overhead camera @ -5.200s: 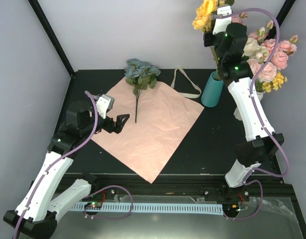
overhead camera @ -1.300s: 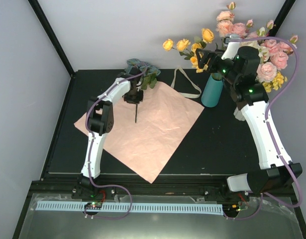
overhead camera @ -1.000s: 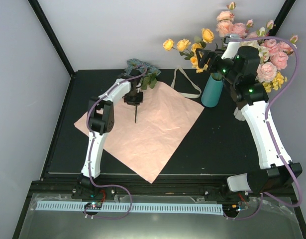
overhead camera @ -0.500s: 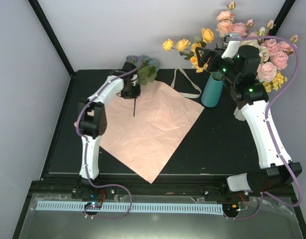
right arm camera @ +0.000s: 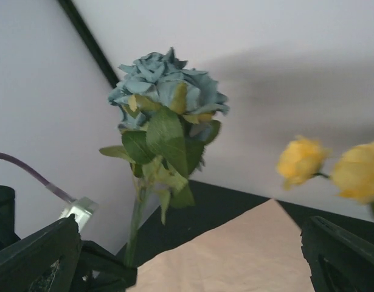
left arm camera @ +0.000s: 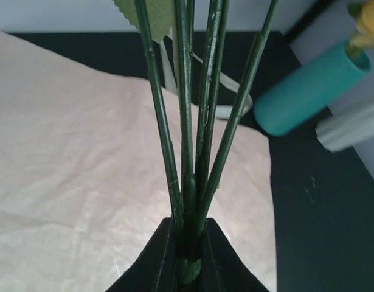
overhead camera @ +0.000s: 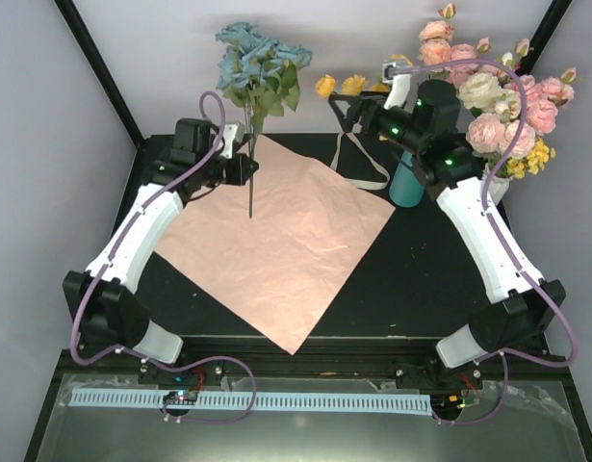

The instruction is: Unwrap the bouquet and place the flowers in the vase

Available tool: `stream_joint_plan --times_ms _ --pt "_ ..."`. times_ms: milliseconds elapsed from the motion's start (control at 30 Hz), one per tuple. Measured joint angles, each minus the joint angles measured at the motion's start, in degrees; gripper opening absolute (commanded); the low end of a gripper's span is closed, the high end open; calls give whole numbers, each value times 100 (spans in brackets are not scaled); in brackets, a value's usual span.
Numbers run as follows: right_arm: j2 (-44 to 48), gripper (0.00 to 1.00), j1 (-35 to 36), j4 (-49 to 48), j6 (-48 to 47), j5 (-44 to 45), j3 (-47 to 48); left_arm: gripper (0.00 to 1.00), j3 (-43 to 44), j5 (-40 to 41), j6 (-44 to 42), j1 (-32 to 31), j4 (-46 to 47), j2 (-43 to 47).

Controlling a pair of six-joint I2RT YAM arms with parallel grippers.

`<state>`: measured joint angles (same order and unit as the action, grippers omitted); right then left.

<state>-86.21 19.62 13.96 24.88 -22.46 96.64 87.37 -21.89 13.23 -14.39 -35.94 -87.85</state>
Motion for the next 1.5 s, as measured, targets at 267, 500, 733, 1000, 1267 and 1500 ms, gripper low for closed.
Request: stream_joint_plan --times_ms 267,500,733,1000,1267,1500 --pt "-332 100 658 -107 -7 -210 186 2 -1447 -796 -435 -28 83 1226" --pt "-870 100 933 195 -28 -210 911 2 -1794 -1029 -907 -114 66 2131" --pt "-1180 94 1106 262 87 -468 1296 2 -1998 -1040 -1121 -260 -26 2505" --pt "-1244 29 1276 -192 581 -1082 1307 2 -2151 -1051 -1119 -411 -39 2704" --pt "-1241 3 1287 -251 739 -1257 1237 34 -2280 -1003 -1049 -481 48 2881" --pt "-1161 2 1287 -236 601 -1191 1187 83 -2326 -820 -953 -487 208 3093"
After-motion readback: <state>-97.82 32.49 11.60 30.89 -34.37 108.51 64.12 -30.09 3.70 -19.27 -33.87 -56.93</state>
